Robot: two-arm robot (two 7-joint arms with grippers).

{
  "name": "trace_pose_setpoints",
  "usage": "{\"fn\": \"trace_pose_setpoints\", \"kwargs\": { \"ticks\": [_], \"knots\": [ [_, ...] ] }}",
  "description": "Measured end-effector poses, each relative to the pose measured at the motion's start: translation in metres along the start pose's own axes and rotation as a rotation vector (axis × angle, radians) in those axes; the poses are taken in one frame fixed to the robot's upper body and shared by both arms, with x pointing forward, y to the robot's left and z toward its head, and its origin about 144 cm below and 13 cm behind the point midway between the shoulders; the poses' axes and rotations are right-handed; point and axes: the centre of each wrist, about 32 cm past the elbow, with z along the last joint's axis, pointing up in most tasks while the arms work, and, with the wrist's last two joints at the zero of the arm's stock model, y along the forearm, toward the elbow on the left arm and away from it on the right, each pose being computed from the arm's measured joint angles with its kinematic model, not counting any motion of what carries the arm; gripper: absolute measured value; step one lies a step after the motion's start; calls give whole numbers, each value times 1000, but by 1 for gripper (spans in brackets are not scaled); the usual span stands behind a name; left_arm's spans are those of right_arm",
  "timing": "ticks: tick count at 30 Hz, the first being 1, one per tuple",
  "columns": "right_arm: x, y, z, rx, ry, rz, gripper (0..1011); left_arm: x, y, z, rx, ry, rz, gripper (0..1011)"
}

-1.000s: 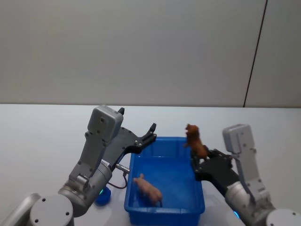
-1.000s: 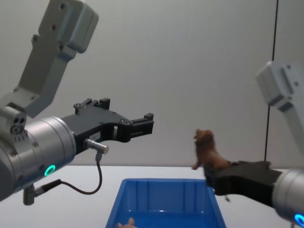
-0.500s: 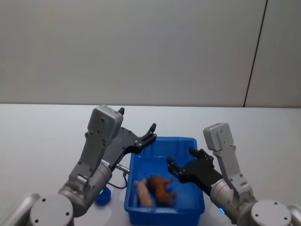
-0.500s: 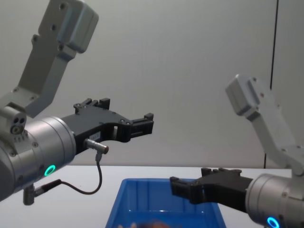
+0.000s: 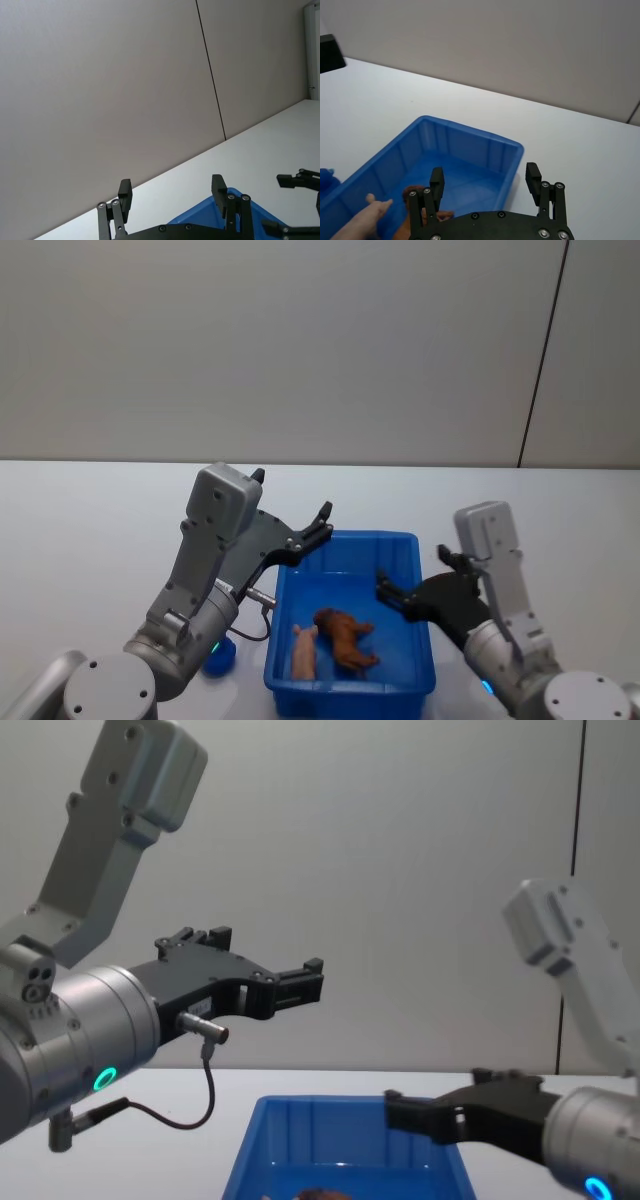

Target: Pick up the two dolls from the table and place them into the box.

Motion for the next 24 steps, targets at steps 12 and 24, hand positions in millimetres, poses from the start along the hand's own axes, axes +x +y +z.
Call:
{"fn": "trace_pose_setpoints", "kwargs": {
  "ticks": [12,24],
  "knots": [
    [10,-21,-2,6,12,-144,1001,0,0,0,0,0,0,1001],
    [16,-34,-3,5,18,-221,1001,-1,1,0,8,5,4,1001]
  ]
}}
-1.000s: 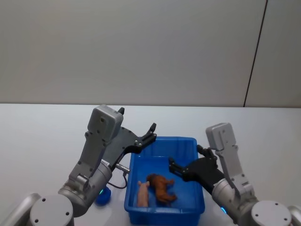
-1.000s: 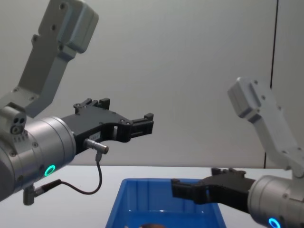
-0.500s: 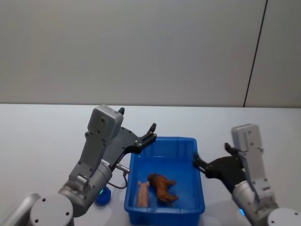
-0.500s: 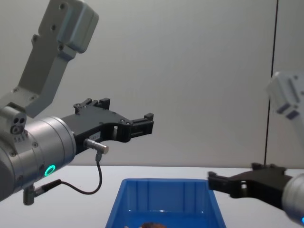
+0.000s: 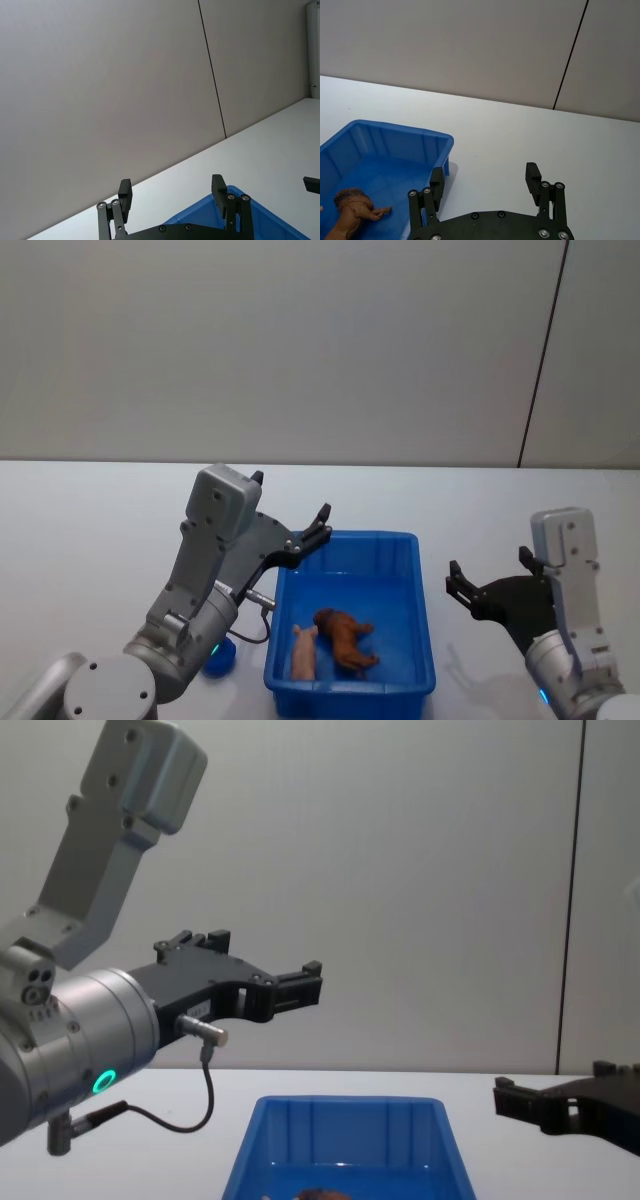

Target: Pick up the two dolls from the table and place them into the box.

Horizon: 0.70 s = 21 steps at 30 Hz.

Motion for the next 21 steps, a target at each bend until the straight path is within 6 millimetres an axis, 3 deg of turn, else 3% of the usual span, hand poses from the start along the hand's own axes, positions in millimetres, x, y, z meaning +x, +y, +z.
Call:
{"fn": "trace_pose_setpoints", "kwargs": {
  "ticks": [21],
  "knots": [
    [4,-6,0,-1,2,-37,1001,6,18,-15,144,107,85,1001]
  ]
}}
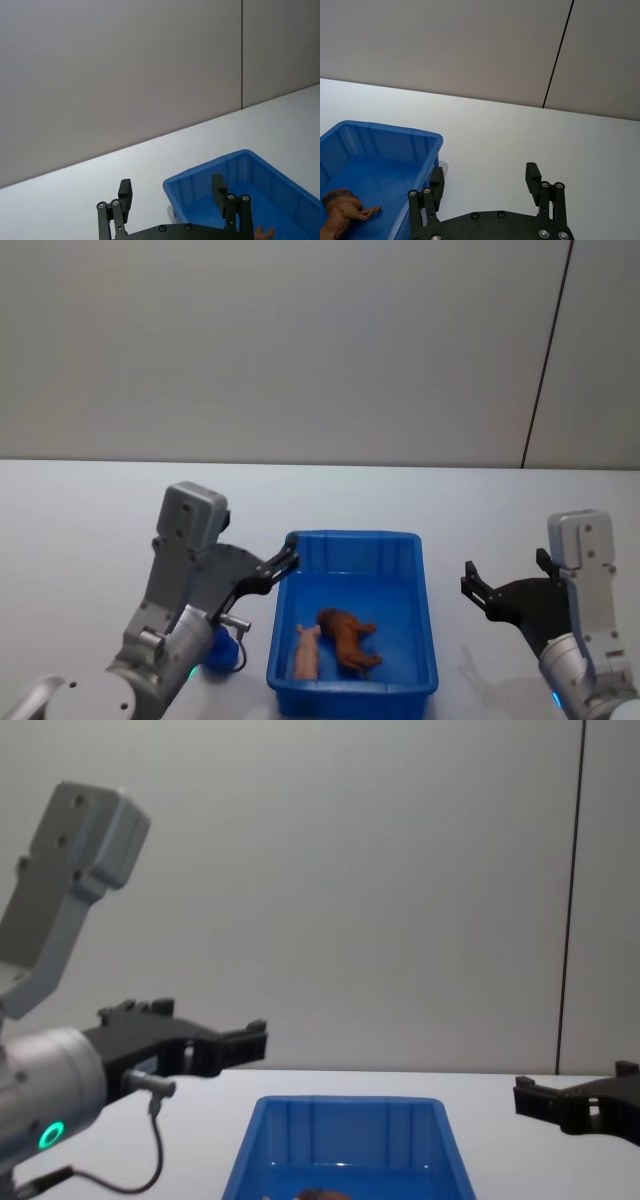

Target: Pick up the two dolls from the table and place them into the box.

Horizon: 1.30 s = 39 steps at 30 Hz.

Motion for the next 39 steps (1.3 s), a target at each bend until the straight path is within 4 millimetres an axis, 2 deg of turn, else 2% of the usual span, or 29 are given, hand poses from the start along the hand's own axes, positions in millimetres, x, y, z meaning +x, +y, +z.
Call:
{"fn": "trace_pose_setpoints", "kwargs": {
  "ticks": [19,39],
  "knots": [
    [1,-1,0,0,0,-7,1001,19,12,-22,175,92,57,1001],
    [1,-1,0,1,0,-8,1001,32,9,-43,323,171,64,1001]
  ]
}}
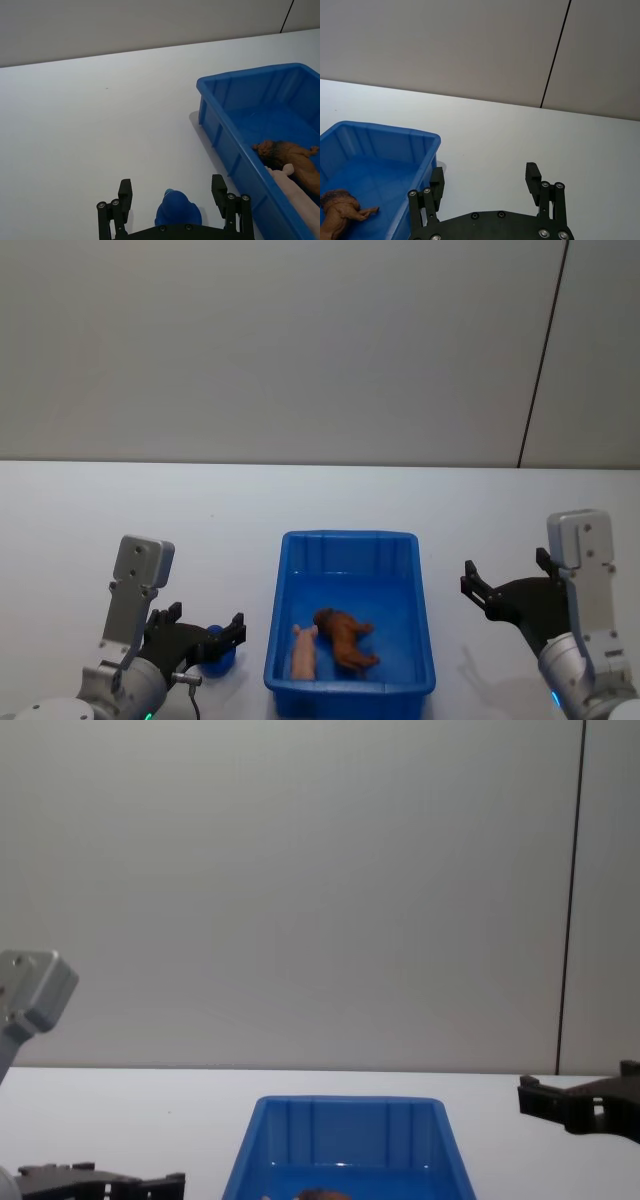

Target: Pick up the two dolls from the table and place them into the box.

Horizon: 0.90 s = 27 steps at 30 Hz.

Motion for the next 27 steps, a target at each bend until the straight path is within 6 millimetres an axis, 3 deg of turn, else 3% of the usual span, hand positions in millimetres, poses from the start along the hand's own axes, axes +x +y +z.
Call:
{"fn": "trace_pose_setpoints", "kwargs": {
  "ticks": [9,12,27],
  "knots": [
    [0,0,0,0,0,0,1001,4,-7,-5,36,18,2,1001],
    [0,0,0,0,0,0,1001,5,-9,-6,47,23,2,954],
    [0,0,0,0,0,0,1001,7,-17,-11,96,40,-13,499]
  ]
}}
